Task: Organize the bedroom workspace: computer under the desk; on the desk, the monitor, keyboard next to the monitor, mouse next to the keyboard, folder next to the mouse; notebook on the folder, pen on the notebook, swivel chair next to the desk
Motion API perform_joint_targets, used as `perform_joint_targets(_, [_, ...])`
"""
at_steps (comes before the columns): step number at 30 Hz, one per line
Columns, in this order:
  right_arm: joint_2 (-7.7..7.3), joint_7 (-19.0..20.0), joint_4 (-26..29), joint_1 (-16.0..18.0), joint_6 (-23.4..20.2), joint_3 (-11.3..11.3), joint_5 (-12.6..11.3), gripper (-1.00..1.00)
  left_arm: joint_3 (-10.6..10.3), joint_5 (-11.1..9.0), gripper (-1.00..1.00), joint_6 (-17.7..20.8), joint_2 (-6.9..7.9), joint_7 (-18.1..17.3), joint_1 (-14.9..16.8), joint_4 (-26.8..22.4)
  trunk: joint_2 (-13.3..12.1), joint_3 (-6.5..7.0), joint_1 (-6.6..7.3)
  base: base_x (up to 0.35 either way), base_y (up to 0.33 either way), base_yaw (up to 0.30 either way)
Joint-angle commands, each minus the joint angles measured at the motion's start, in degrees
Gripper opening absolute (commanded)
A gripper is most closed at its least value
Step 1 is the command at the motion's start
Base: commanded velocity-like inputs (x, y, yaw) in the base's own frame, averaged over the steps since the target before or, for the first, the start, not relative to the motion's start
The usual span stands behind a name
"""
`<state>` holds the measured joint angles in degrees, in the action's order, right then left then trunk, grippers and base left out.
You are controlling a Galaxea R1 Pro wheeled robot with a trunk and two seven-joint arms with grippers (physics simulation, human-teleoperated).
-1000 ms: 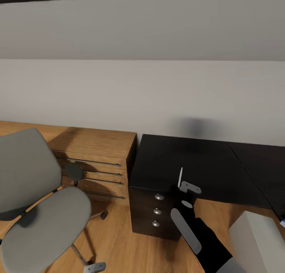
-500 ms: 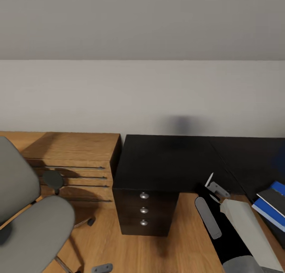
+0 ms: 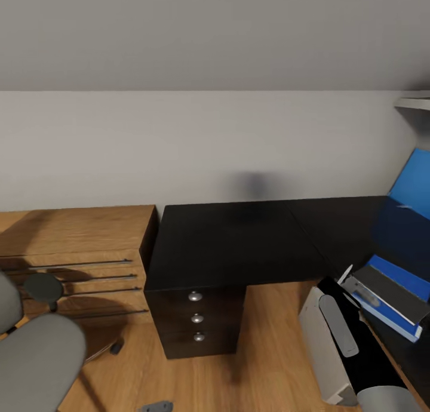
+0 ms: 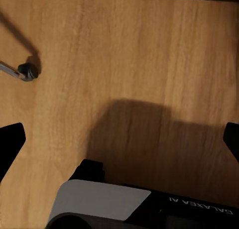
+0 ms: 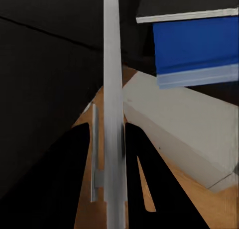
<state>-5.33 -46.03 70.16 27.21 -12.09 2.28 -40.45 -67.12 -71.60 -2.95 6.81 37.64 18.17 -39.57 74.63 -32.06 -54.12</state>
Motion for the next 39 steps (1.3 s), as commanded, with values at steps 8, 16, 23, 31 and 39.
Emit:
perform_joint_targets(8, [-0.12, -0.3, 0.2, 0.0, -0.5, 0.4, -0.2, -1.00, -0.4, -0.5, 1.00, -0.3, -0.29, 0.3, 0.1, 0.4, 0.0, -0.06, 0.00, 0.096, -0.017, -0.274])
perform_joint_targets(16, [-0.12, -0.3, 0.2, 0.0, -0.5, 0.4, -0.1, -1.00, -0.4, -0.5, 1.00, -0.3, -0.30, 0.3, 0.1, 0.5, 0.0, -0.06, 0.00, 0.265, -0.072, -0.249])
perform_joint_targets(23, [-0.10, -0.2, 0.2, 0.0, -0.4, 0.4, -0.1, -1.00, -0.5, -0.5, 1.00, -0.3, -0.31, 0.3, 0.1, 0.5, 0.0, -0.06, 0.00, 0.180, -0.148, -0.037])
perform_joint_targets(31, [-0.14, -0.2, -0.2, 0.0, -0.1, 0.4, 0.3, -1.00, -0.5, -0.5, 1.00, -0.3, -0.62, 0.3, 0.1, 0.5, 0.0, -0.06, 0.00, 0.125, -0.133, 0.000])
perform_joint_targets(39, [-1.62, -0.8, -2.3, 0.3, -0.4, 0.4, 0.3, -1.00, -0.4, -0.5, 1.00, -0.3, -0.66, 0.3, 0.1, 0.5, 0.0, -0.06, 0.00, 0.015, -0.021, 0.000])
